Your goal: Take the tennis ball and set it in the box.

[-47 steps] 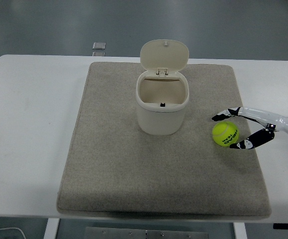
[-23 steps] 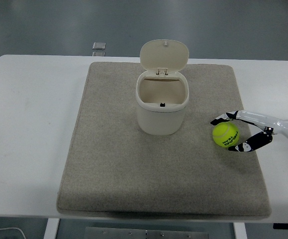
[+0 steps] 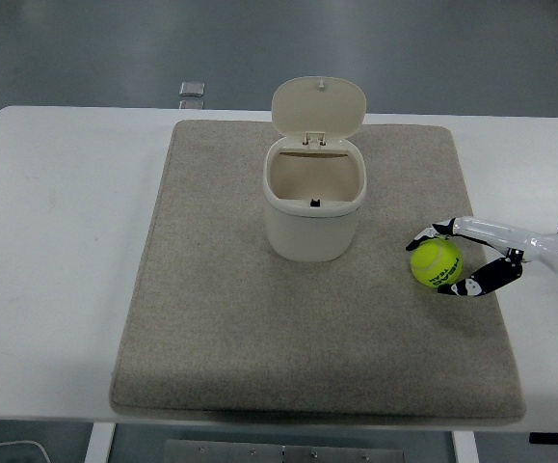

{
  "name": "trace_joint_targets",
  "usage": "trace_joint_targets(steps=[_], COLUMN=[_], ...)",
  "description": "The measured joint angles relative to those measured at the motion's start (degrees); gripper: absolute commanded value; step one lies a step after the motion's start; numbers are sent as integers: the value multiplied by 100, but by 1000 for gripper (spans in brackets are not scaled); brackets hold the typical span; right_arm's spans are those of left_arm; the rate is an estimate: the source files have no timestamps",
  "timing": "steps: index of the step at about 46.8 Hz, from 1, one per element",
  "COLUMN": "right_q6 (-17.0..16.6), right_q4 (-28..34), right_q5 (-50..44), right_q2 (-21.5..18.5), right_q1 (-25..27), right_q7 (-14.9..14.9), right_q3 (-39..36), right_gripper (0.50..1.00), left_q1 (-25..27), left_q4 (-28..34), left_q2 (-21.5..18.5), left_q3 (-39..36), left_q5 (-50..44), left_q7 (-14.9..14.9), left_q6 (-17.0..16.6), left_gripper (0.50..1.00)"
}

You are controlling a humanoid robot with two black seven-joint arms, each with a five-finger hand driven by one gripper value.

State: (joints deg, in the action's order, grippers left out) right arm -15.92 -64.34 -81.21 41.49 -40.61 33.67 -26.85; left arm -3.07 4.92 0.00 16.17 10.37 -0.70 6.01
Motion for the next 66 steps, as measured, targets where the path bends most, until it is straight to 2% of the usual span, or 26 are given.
trace_joint_targets(steps=[12, 20, 27, 33, 45, 59, 66], right_q6=[18, -3, -97, -322, -431, -1279, -1414], right_q4=[-6, -52, -181, -286, -348, -536, -606], right_q5=[0, 34, 60, 70, 94, 330, 481], right_q2=[2, 51, 58, 43, 17, -2, -295], right_q1=[-36, -88, -313, -498, -849, -1274, -1376], right_q7=[8, 36, 131, 134, 134, 134, 134], right_q3=[-22, -121, -129, -132, -312, -720, -824], right_gripper=[611, 500, 500, 500, 500, 500, 500], left_q1=[-1, 0, -1, 0, 0, 0, -2], left_q4=[0, 0, 0, 0, -1, 0, 0], left_q2=[0, 0, 0, 0, 0, 0, 0], left_q3=[-1, -2, -1, -2, -1, -1, -3], left_q5=[0, 0, 0, 0, 0, 0, 0], left_q7=[5, 3, 4, 3, 2, 1, 0], left_q6=[0, -1, -1, -1, -3, -3, -3], left_gripper=[992, 992, 992, 992, 992, 992, 992])
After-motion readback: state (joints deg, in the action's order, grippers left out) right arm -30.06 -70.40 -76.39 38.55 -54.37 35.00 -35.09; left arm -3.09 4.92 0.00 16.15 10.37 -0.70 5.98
